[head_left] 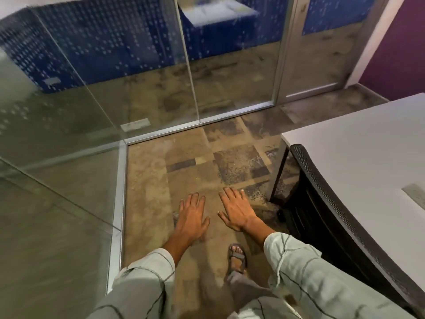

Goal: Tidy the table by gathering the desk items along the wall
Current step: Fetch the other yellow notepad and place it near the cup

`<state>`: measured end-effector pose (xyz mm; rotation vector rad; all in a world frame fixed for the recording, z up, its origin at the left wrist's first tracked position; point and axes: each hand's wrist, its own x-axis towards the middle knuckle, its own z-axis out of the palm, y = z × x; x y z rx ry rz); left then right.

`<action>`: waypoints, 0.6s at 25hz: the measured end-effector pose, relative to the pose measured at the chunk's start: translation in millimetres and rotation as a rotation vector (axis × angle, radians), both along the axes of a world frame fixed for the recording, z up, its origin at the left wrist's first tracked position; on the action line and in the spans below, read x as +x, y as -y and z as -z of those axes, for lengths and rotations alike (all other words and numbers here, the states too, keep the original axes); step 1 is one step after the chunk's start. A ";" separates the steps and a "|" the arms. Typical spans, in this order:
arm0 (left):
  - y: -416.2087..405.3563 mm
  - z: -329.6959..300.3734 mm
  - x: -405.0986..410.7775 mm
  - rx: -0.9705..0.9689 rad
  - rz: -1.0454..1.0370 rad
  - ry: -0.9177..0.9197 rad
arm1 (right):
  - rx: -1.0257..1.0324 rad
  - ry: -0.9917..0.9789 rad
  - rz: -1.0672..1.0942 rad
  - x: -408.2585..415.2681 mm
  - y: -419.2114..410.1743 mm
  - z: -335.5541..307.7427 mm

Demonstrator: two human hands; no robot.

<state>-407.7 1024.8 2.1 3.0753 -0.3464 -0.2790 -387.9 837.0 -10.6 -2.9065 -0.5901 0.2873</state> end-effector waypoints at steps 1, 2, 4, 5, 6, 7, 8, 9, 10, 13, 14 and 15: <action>-1.5 1.8 22.6 0.004 -0.005 0.005 | -0.003 0.007 -0.013 24.6 -3.8 2.9; -2.5 2.3 50.3 0.004 -0.015 0.009 | -0.006 0.007 -0.023 53.9 -7.2 5.0; -3.0 0.1 102.7 -0.010 -0.039 0.018 | -0.003 -0.006 -0.027 106.5 -8.9 4.6; -2.5 -1.2 127.7 -0.009 -0.043 0.021 | -0.008 -0.019 -0.027 131.2 -7.9 3.5; -1.3 -1.6 149.4 -0.006 -0.040 0.036 | -0.019 -0.016 -0.032 153.1 -6.1 4.4; 1.5 -3.1 174.7 0.003 -0.038 0.052 | -0.036 -0.013 -0.041 178.6 -2.7 3.3; 4.0 -5.2 198.3 -0.005 -0.046 0.064 | -0.036 -0.014 -0.039 201.9 1.2 1.3; 7.4 -7.7 220.7 -0.019 -0.058 0.062 | -0.036 -0.025 -0.034 223.2 6.1 -1.7; 12.3 -9.2 241.8 -0.032 -0.062 0.049 | -0.047 -0.038 -0.027 243.0 11.9 -4.2; 30.3 -8.9 307.8 -0.051 -0.017 0.046 | -0.075 -0.032 0.016 302.3 30.7 -2.9; 36.6 -8.8 330.1 -0.063 -0.008 0.044 | -0.066 -0.042 0.042 321.4 37.1 -3.5; 42.9 -7.2 353.7 -0.072 0.004 0.036 | -0.062 -0.050 0.068 340.9 43.6 -3.0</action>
